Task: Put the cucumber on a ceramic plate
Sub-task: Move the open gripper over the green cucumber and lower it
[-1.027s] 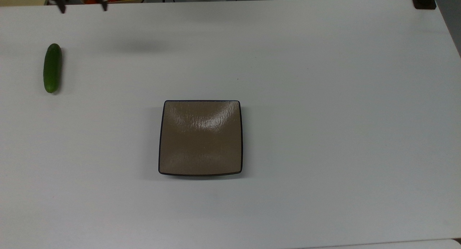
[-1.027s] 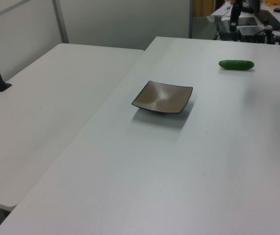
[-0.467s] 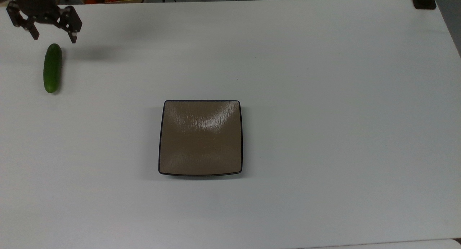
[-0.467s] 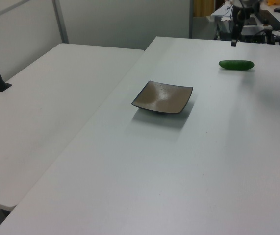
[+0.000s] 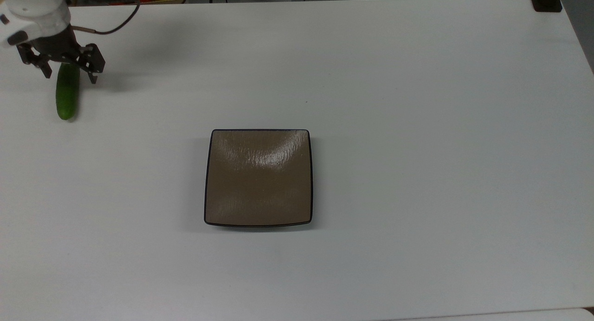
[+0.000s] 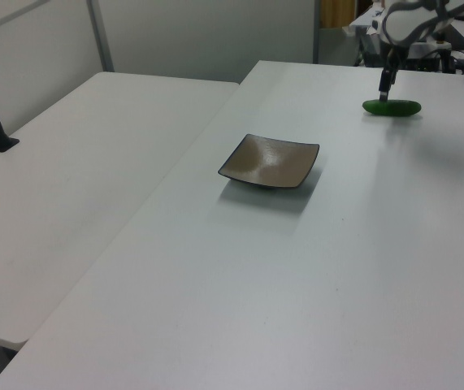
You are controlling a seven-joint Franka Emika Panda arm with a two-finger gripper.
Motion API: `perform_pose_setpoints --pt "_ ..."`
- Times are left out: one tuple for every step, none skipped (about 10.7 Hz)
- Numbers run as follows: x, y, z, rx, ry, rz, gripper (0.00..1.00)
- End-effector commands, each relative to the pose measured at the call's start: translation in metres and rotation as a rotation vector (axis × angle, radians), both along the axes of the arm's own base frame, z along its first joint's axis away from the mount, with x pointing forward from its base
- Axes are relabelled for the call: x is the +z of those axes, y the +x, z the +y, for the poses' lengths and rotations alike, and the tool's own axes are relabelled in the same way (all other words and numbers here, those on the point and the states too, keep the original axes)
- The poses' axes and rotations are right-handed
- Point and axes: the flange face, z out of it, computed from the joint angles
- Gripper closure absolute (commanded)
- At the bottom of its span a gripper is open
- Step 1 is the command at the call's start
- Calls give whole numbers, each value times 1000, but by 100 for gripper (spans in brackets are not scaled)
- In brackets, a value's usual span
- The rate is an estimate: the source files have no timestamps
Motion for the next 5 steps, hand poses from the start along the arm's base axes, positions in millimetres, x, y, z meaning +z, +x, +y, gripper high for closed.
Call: perform_pose_setpoints --pt "-25 -7 -13 23 -45 10 0" --pt "-31 -7 -15 31 -57 17 0" --pt "-35 -6 -16 39 -68 17 0" --pt "-41 -6 -20 39 -75 18 0" --pt "-44 -6 -22 46 -86 20 0"
